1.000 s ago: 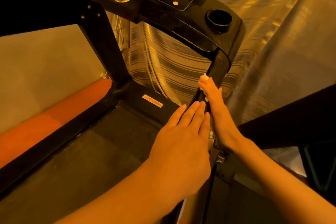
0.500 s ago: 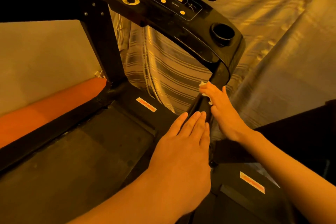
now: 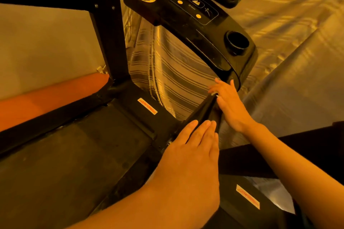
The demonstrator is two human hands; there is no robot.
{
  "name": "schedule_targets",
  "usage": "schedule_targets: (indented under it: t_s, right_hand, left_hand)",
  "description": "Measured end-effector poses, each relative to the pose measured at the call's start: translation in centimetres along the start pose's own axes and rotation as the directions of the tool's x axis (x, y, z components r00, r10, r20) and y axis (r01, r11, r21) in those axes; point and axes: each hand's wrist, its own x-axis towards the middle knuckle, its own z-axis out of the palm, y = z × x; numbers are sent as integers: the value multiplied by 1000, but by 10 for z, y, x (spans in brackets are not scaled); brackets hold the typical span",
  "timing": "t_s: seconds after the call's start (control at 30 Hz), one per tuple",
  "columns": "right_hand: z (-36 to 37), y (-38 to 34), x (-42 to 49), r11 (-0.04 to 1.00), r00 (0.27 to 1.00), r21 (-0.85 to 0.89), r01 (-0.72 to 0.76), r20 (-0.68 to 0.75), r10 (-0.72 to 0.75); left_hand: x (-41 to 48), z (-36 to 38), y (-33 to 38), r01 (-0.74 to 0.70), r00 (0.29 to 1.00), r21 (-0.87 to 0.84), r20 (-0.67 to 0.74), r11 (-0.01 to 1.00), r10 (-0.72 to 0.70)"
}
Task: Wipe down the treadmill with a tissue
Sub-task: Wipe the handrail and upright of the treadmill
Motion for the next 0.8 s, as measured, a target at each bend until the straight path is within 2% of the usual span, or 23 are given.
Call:
schedule_targets:
  t_s: [0.03, 0.1, 0.27, 0.33, 0.43, 0.57, 0.63, 0.67, 0.7, 0.77, 0.8]
  right_hand:
    - [4, -9, -6, 999, 1000, 34, -6, -13, 7]
    - [19, -25, -23, 997, 1000, 66, 24, 15, -25]
    - [-4, -10, 6, 994, 983, 97, -40, 182, 22]
    - [-10, 1, 13, 1000, 991, -8, -27, 132, 28]
    - [-6, -37, -15, 999, 994, 39, -22, 105, 18]
    - [8, -41, -21, 992, 978, 113, 61, 190, -82]
    - [2, -21, -7, 996, 970, 88, -7, 245, -15]
    - [-2, -9, -1, 995, 977, 95, -22, 215, 1]
    - [-2, -1, 4, 998, 985, 61, -21, 170, 10]
    - [-3, -18, -1, 997, 997, 49, -56, 50, 54]
    - [2, -31, -8, 998, 998, 41, -53, -20, 54]
  left_hand:
    - [1, 1, 0, -30, 997, 3, -72, 1000, 31]
    - [1, -3, 1, -15, 998, -31, 59, 999, 17]
    - [6, 5, -1, -7, 999, -77, 54, 997, 11]
    - [4, 2, -1, -12, 997, -61, 72, 998, 16]
    - [4, -6, 2, 19, 996, -100, 90, 995, -10]
    - [0, -5, 1, 62, 996, -137, 68, 989, -53]
    - [0, -1, 0, 51, 996, -79, -71, 996, -56]
    - [1, -2, 0, 57, 993, -59, -98, 997, -63]
    - [1, -4, 1, 51, 996, -53, -66, 997, -55]
    - [0, -10, 4, 50, 990, -69, 134, 996, -40]
    - [1, -13, 4, 57, 985, -76, 166, 995, -43]
